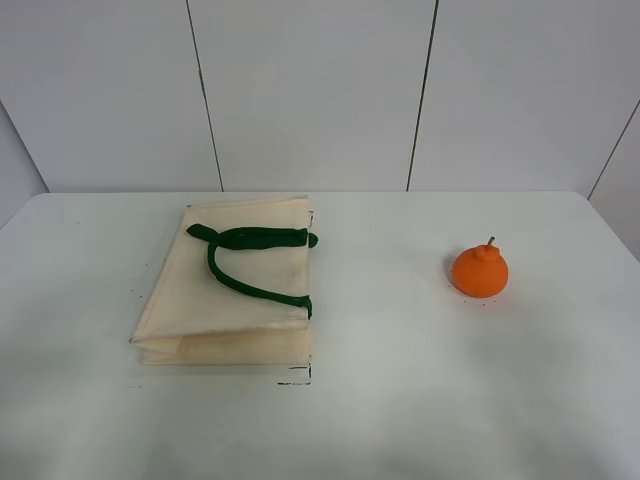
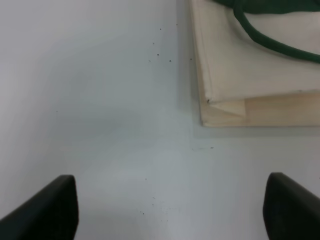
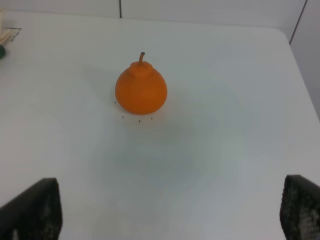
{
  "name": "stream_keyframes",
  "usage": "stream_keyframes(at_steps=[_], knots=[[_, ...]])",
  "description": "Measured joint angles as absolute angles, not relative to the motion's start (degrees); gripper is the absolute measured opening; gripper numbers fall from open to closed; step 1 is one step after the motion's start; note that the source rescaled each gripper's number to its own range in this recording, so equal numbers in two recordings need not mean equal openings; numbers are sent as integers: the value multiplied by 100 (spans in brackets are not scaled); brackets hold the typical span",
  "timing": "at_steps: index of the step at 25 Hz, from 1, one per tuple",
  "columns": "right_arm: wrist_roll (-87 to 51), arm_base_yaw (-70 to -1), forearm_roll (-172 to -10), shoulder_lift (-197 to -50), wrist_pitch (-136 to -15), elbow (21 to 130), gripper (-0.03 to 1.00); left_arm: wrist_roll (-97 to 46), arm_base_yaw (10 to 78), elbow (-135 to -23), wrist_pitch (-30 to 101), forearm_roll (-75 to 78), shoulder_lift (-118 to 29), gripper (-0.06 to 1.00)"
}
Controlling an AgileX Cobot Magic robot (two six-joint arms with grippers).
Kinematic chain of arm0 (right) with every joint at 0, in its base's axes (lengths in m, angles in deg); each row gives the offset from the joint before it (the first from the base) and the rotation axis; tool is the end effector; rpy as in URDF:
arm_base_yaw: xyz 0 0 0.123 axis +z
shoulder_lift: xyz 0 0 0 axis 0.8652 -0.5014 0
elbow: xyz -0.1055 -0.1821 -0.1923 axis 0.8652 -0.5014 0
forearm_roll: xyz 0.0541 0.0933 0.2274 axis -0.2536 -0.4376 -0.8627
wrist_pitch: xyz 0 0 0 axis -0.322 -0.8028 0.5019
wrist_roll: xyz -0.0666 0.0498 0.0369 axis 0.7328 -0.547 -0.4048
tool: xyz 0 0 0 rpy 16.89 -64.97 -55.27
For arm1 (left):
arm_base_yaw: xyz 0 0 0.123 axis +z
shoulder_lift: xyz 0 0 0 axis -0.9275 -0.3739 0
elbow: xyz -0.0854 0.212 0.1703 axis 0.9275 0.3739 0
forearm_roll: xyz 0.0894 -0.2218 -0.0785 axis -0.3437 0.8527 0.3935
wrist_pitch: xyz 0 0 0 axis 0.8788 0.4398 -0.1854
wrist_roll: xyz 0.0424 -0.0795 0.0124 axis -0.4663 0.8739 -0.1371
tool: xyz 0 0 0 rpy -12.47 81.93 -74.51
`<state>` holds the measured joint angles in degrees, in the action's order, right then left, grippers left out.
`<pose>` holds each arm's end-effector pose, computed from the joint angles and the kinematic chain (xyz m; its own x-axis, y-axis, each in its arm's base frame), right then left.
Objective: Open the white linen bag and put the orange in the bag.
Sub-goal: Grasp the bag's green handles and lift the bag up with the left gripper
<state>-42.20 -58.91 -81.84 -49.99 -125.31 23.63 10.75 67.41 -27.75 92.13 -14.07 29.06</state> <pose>-0.0031 -0.0015 0.2767 -0.4352 0.0037 -0.9003 0.0015 1.0000 0.0034 -0.0048 0.0035 0.2769 -0.4513 -0.0040 -0.8923 -0.0260 0.9996 0.0087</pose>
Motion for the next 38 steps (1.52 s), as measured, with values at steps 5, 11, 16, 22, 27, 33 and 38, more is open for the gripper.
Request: stream_keyframes(at_steps=[5, 11, 16, 22, 27, 33, 38], knots=[[-4220, -5891, -8184, -4999, -12531, 2363, 100, 1075, 6741, -2775, 9213, -1407, 2906, 96], [-4220, -5891, -8184, -4999, -12531, 2363, 100, 1075, 6741, -2775, 9201, -1407, 2803, 98], [-4220, -5891, -8184, -4999, -12531, 2363, 100, 1075, 6741, -3157, 9234, -1407, 1496, 100], [-4220, -5891, -8184, -4999, -12531, 2363, 100, 1075, 6741, -4210, 9001, -1407, -1143, 100], [-4220, -5891, -8184, -4999, -12531, 2363, 100, 1066, 6741, -5302, 8488, -1407, -3572, 100], [-4220, -5891, -8184, -4999, -12531, 2363, 100, 1082, 6741, -7076, 8343, -1407, -6002, 100], [-4220, -5891, -8184, -4999, -12531, 2363, 100, 1429, 6622, -8344, 8501, -1417, -7553, 100]])
